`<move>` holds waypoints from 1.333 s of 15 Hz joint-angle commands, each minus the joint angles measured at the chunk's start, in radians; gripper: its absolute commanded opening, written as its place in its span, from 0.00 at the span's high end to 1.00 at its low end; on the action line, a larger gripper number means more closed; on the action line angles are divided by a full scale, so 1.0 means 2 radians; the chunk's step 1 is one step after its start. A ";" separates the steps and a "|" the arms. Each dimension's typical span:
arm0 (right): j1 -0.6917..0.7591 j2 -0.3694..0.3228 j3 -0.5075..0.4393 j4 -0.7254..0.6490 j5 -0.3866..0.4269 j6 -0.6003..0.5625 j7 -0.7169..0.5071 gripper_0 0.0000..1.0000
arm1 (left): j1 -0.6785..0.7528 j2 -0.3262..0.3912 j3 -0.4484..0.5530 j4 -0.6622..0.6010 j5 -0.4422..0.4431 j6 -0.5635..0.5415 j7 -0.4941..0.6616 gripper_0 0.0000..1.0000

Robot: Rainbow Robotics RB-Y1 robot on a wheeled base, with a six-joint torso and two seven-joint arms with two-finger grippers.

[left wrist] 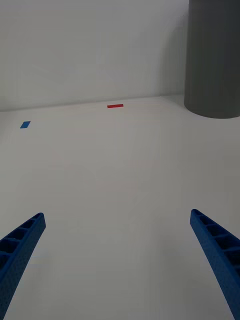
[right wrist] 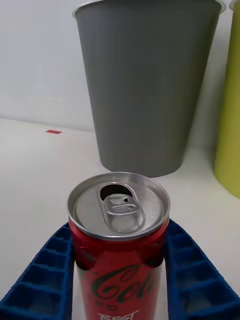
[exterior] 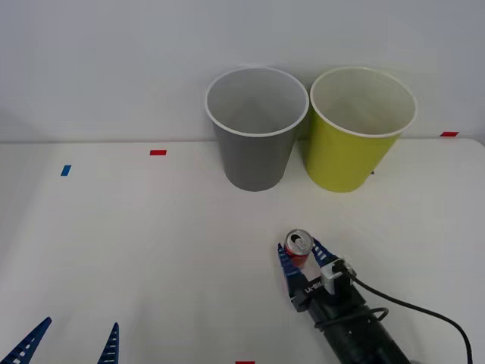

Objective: Put cans in the gray bin and PET bottles in the light green bin.

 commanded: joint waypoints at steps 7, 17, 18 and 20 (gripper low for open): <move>0.002 0.002 -0.005 -0.013 -0.013 0.005 -0.006 1.00 | 0.000 0.000 0.000 0.000 0.000 0.000 0.000 0.00; 0.028 -0.030 -0.057 -0.227 -0.042 0.221 -0.023 1.00 | 0.000 0.000 0.000 0.000 0.000 0.000 0.000 0.00; 0.026 -0.030 -0.064 -0.254 -0.043 0.254 -0.026 1.00 | 0.000 0.000 0.000 0.000 0.000 0.000 0.000 0.00; 0.024 -0.031 -0.078 -0.309 -0.040 0.323 -0.051 1.00 | 0.000 0.000 0.000 0.000 0.000 0.000 0.000 0.00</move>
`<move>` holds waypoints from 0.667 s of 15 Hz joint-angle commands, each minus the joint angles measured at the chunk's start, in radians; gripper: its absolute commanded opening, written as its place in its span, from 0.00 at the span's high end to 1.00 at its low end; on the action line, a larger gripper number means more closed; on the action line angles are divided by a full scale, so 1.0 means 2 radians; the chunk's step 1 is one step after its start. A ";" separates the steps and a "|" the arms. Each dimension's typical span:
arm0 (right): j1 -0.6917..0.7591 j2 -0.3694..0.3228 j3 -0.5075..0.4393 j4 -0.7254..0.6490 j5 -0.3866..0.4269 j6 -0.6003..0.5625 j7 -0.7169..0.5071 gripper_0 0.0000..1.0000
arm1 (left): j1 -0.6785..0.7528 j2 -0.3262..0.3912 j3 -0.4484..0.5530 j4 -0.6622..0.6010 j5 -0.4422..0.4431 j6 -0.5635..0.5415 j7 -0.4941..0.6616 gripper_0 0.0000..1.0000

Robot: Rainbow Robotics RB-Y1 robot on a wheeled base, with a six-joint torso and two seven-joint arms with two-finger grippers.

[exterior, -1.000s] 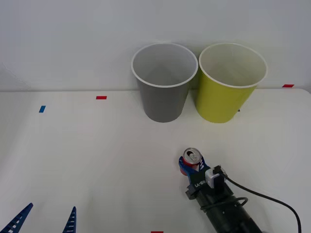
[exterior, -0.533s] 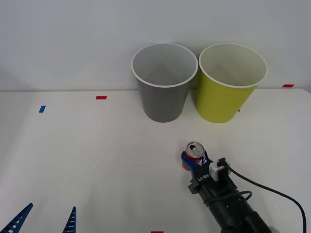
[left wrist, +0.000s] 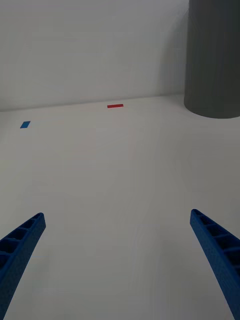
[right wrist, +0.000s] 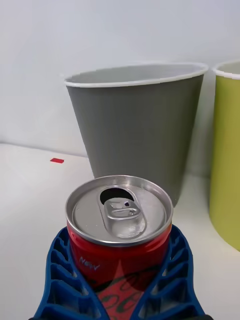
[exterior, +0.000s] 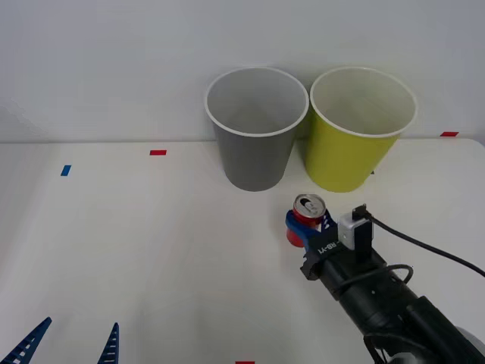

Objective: Put cans in the gray bin and PET bottles in the light green bin.

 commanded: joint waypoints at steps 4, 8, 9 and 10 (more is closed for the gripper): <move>-0.037 0.003 -0.032 -0.160 0.042 0.218 -0.105 1.00 | 0.000 0.000 0.000 0.000 0.000 0.000 0.000 0.00; -0.101 0.017 -0.012 -0.205 0.174 0.349 -0.210 1.00 | 0.000 0.000 0.000 0.000 0.000 0.000 0.000 0.00; -0.121 0.020 -0.006 -0.205 0.193 0.367 -0.236 1.00 | 0.000 0.000 0.000 0.000 0.000 0.000 0.000 0.00; -0.143 0.023 0.001 -0.205 0.209 0.388 -0.259 1.00 | 0.000 0.000 0.000 0.000 0.000 0.000 0.000 0.00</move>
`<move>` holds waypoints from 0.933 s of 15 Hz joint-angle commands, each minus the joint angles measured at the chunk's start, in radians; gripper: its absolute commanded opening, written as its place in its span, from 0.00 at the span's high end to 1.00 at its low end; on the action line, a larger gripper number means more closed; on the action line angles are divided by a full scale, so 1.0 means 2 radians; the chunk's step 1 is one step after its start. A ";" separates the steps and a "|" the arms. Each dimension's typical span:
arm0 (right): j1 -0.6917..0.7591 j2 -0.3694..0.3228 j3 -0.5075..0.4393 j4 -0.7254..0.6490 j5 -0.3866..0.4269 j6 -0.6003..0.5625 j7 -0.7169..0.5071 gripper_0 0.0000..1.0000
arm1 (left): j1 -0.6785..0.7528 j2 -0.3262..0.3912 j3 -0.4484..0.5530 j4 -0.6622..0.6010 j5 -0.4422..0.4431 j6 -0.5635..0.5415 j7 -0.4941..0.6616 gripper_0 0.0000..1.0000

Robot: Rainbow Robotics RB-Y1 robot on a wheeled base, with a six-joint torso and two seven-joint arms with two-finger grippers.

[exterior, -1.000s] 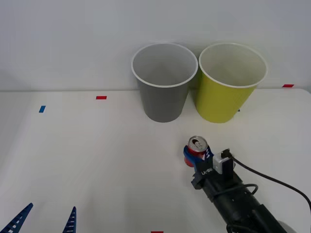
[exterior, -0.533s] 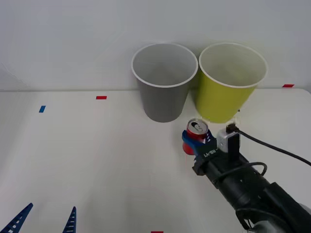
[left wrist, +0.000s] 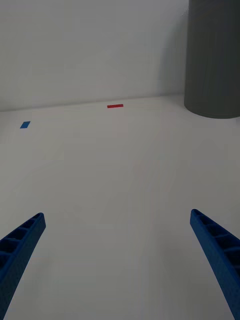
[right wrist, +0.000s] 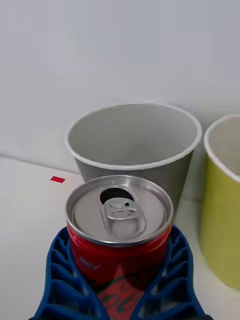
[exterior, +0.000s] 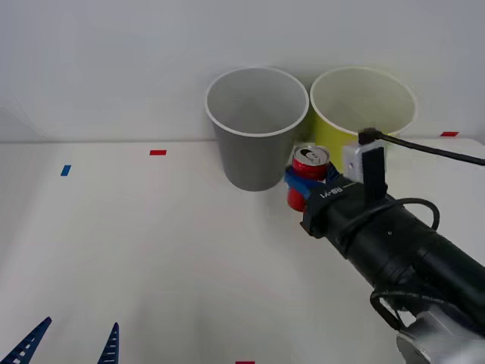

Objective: Put cans in the gray bin and PET bottles in the light green bin.

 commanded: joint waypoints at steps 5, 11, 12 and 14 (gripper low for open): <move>-0.148 0.043 0.019 -0.020 0.052 0.156 -0.101 1.00 | 0.000 0.000 0.000 0.000 0.000 0.000 0.000 0.00; -0.250 0.073 -0.058 0.030 -0.052 0.197 -0.086 1.00 | 0.000 0.000 0.000 0.000 0.000 0.000 0.000 0.00; -0.265 0.073 -0.069 0.054 -0.070 0.179 -0.077 1.00 | 0.000 0.000 0.000 0.000 0.000 0.000 0.000 0.00; -0.287 0.079 -0.092 0.103 -0.102 0.155 -0.018 1.00 | 0.000 0.000 0.000 0.000 0.000 0.000 0.000 0.00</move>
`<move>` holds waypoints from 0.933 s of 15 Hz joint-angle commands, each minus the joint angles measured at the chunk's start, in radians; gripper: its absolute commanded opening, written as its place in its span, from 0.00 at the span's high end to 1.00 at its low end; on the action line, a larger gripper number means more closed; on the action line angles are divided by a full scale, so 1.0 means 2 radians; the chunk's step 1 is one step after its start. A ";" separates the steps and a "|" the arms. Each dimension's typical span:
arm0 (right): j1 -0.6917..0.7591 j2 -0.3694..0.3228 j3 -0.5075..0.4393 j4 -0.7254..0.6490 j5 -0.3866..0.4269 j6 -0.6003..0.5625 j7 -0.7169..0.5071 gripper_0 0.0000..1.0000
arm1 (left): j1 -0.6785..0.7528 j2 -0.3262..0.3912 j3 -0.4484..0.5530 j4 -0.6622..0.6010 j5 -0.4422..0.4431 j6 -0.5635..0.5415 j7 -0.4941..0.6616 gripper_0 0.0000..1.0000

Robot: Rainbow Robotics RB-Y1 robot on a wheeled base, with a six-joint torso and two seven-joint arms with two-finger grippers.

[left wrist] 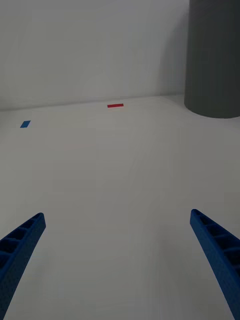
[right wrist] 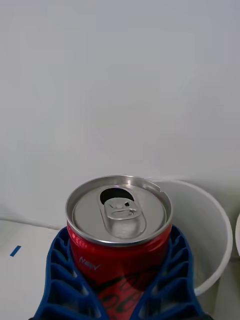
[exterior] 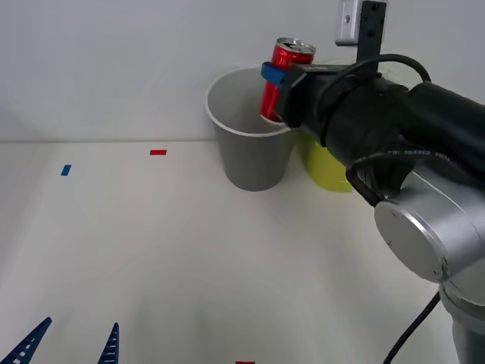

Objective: Put cans in the gray bin and PET bottles in the light green bin.

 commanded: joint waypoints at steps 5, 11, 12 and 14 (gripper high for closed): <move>-0.060 0.015 -0.030 0.158 -0.038 -0.117 0.084 1.00 | 0.000 0.000 0.000 0.000 0.000 0.000 0.000 0.00; -0.079 0.027 -0.010 0.266 -0.004 -0.220 0.090 1.00 | 0.000 0.000 0.000 0.000 0.000 0.000 0.000 0.00; -0.083 0.027 -0.006 0.279 0.002 -0.229 0.090 1.00 | 0.000 0.000 0.000 0.000 0.000 0.000 0.000 0.00; -0.096 0.028 -0.002 0.310 0.009 -0.250 0.087 1.00 | 0.000 0.000 0.000 0.000 0.000 0.000 0.000 0.00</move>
